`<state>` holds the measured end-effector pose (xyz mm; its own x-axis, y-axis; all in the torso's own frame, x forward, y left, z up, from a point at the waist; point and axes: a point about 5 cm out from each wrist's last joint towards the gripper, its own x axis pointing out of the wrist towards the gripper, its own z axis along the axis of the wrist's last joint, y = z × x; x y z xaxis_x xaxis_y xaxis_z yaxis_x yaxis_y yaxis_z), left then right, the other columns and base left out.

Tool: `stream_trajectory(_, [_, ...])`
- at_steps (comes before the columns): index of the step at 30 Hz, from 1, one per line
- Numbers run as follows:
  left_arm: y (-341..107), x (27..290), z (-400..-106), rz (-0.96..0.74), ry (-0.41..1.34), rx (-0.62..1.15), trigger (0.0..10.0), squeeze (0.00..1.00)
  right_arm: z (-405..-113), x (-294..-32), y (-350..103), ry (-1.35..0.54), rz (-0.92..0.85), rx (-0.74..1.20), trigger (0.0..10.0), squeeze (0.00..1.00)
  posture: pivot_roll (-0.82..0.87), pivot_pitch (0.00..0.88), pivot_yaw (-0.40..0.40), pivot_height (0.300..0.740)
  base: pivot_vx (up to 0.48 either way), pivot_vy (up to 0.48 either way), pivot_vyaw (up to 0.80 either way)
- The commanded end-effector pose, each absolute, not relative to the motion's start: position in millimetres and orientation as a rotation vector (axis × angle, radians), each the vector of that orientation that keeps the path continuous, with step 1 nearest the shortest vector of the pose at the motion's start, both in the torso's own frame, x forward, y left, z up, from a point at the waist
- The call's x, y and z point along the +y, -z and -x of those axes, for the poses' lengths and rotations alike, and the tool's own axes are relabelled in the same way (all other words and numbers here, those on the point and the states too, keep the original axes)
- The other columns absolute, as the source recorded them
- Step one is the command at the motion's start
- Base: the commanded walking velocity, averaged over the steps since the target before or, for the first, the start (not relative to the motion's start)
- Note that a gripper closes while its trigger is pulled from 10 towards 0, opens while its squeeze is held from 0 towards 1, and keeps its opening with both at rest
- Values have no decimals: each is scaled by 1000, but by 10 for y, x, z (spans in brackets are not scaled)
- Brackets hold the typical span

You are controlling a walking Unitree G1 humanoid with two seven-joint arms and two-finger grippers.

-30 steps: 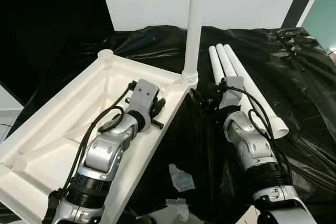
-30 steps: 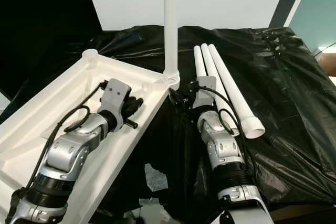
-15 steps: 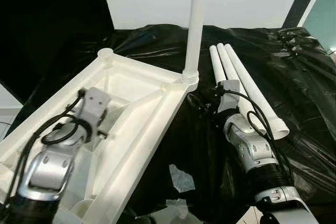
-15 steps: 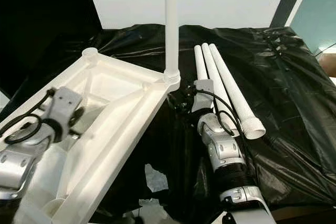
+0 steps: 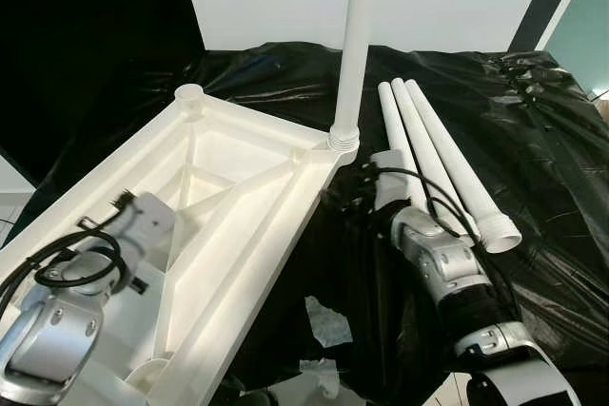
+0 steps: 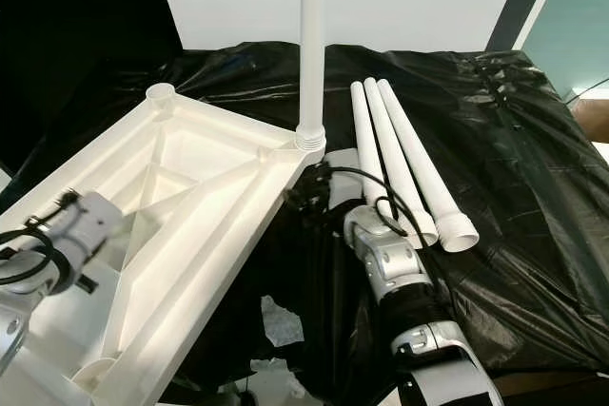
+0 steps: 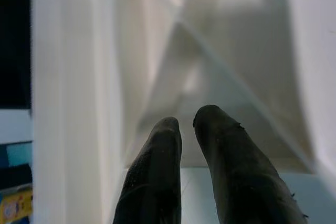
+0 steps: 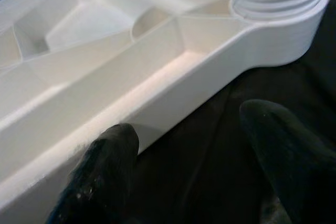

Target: Building children table

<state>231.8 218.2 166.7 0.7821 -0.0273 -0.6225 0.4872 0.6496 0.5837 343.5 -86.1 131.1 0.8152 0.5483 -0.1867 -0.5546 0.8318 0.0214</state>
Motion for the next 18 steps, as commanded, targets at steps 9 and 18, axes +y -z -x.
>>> stream_trajectory(9, [-1497, 1829, -2045, -792, 662, 706, 10000, 0, -3505, -760, -1245, -662, 89, 261, 10000, 0, 160, 39, 0, 740, 0, 0, 0])
stream_trajectory(18, [-1480, 1495, -2095, -681, 741, 644, 10000, 0, -3606, -776, -1270, -659, 90, 251, 10000, 0, 153, 38, 6, 740, 0, 0, 0])
